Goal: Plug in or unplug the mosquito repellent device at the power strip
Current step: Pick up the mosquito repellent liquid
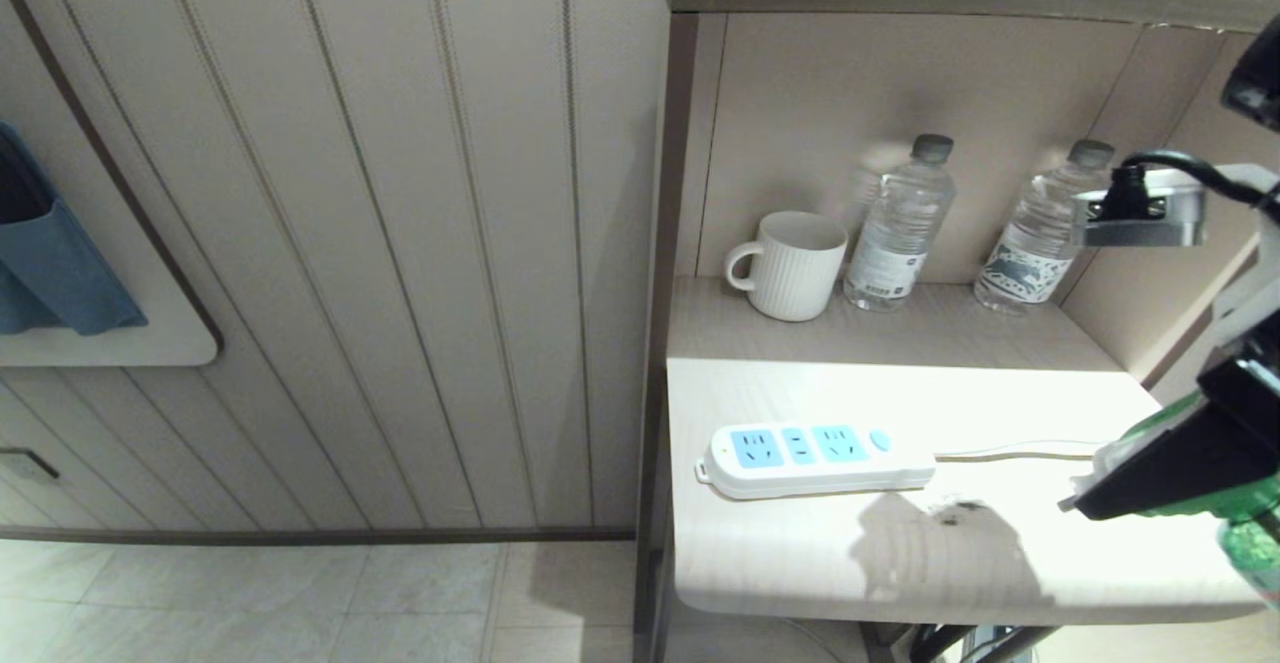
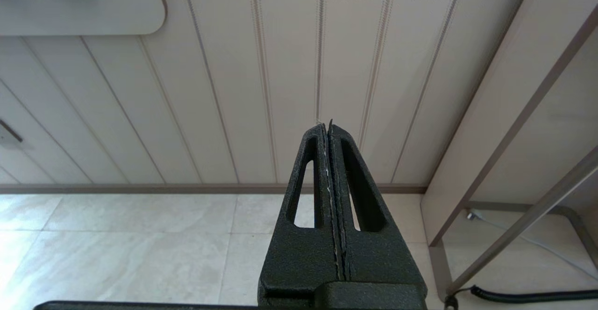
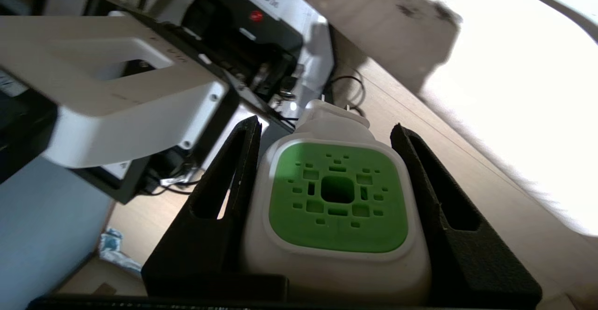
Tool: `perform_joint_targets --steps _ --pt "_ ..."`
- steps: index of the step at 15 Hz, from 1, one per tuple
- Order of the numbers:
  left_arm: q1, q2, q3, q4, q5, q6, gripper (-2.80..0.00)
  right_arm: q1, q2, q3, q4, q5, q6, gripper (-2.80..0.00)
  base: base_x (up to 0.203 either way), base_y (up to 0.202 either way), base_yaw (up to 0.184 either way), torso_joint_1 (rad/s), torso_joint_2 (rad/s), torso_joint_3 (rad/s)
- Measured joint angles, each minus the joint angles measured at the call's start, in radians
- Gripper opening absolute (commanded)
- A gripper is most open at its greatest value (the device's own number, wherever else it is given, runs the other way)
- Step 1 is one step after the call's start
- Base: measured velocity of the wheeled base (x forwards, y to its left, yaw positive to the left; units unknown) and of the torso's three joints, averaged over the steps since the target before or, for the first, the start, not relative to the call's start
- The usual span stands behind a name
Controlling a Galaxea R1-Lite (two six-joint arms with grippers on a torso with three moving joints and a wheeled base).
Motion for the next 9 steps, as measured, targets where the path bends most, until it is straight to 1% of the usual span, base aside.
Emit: perform_joint_targets --steps 1,2,9 --pt "0.0 0.0 0.0 0.0 0.0 0.0 -2.8 0.008 0.013 0.0 0.0 -0.036 0.003 -2.8 0.0 0.0 0.0 0.0 0.0 0.0" --pt "0.0 0.0 0.0 0.0 0.0 0.0 -2.8 0.015 0.026 -0.001 0.0 -0.051 0.006 -2.8 0.0 0.0 0.0 0.0 0.0 0.0" --pt "0.0 0.0 0.0 0.0 0.0 0.0 -2.8 0.057 0.055 -0.011 0.001 -0.063 0.003 -2.8 0.0 0.0 0.0 0.0 0.0 0.0"
